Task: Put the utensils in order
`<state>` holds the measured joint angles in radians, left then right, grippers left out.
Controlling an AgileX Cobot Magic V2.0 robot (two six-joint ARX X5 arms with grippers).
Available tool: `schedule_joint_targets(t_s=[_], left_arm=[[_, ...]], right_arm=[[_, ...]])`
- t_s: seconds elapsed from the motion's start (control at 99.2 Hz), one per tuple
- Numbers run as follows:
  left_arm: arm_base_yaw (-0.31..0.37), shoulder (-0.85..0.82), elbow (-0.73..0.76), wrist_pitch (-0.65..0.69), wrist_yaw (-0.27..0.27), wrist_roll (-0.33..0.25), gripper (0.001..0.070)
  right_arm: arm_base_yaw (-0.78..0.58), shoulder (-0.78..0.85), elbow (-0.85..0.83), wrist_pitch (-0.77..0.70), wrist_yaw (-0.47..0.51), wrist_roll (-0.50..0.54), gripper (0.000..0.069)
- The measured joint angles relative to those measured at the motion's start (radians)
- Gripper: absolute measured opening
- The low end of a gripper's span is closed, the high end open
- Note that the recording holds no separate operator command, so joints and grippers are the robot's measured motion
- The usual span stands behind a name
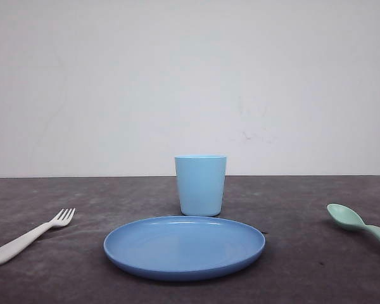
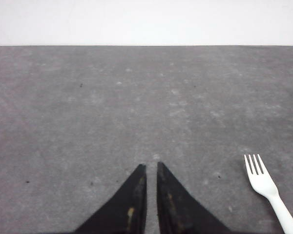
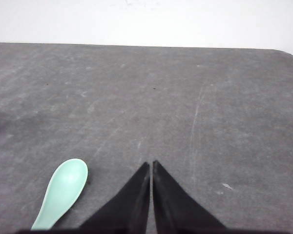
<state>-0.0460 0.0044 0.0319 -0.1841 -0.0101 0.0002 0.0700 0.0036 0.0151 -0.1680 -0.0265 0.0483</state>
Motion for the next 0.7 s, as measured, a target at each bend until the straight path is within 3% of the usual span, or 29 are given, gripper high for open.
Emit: schedule_joint_targets(t_s=[0.696], left_arm=[[0.000, 0.000, 0.000, 0.000, 0.000, 0.000, 0.0012]], right_arm=[[0.000, 0.000, 0.000, -0.002, -0.003, 0.017, 0.0009]])
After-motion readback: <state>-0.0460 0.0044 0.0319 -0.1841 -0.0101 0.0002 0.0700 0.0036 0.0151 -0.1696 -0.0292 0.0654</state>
